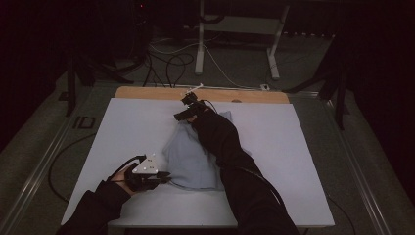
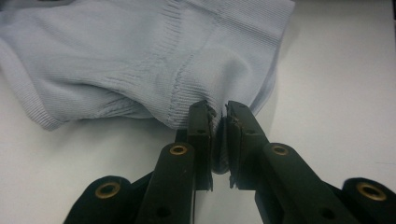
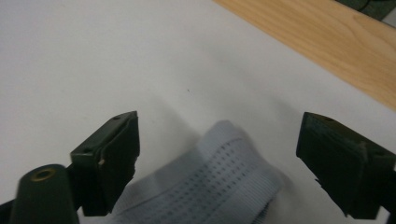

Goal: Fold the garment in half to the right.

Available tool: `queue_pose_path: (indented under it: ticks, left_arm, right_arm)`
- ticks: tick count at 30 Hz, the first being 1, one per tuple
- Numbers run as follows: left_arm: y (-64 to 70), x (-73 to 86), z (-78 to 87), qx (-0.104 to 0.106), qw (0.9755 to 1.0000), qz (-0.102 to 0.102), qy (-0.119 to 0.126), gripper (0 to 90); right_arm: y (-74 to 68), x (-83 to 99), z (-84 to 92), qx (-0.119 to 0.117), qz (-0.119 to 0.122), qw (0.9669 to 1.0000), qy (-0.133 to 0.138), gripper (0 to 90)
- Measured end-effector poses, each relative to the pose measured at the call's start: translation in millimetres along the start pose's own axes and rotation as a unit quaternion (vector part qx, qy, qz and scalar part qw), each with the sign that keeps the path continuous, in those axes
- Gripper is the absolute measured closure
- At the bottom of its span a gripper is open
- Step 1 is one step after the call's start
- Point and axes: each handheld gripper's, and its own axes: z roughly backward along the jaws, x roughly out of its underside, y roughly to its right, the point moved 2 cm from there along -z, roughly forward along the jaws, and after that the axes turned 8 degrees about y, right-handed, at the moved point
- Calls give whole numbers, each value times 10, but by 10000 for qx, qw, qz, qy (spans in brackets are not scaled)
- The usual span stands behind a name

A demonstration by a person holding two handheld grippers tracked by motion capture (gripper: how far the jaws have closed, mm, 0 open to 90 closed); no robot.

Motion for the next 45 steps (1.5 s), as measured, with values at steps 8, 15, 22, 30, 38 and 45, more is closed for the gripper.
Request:
queue_pose_path:
  ticks: [8, 15, 22, 30, 38, 45]
  left_arm:
    - [7, -4, 3, 35, 10000, -5, -10, 819]
    - [8, 4, 0, 65, 9999, 74, -23, 819]
    - [5, 10, 3, 78, 9999, 78, -34, 819]
    - [5, 5, 2, 102, 9999, 116, -26, 820]
    - [21, -34, 23, 124, 9999, 91, -7, 820]
    - [47, -82, 48, 145, 9999, 14, 39, 820]
  right_arm:
    - [-18, -17, -65, 263, 28, 9994, -213, 372]
    - [-71, -1, -126, 230, 241, 9982, -491, 491]
    - [-127, 20, -163, 272, 677, 9954, -625, 682]
    - [-153, -57, -80, 197, 821, 9948, -572, 866]
    - [-155, -91, -7, 88, 873, 9950, -484, 870]
    - [-186, -144, 78, 17, 913, 9951, -384, 871]
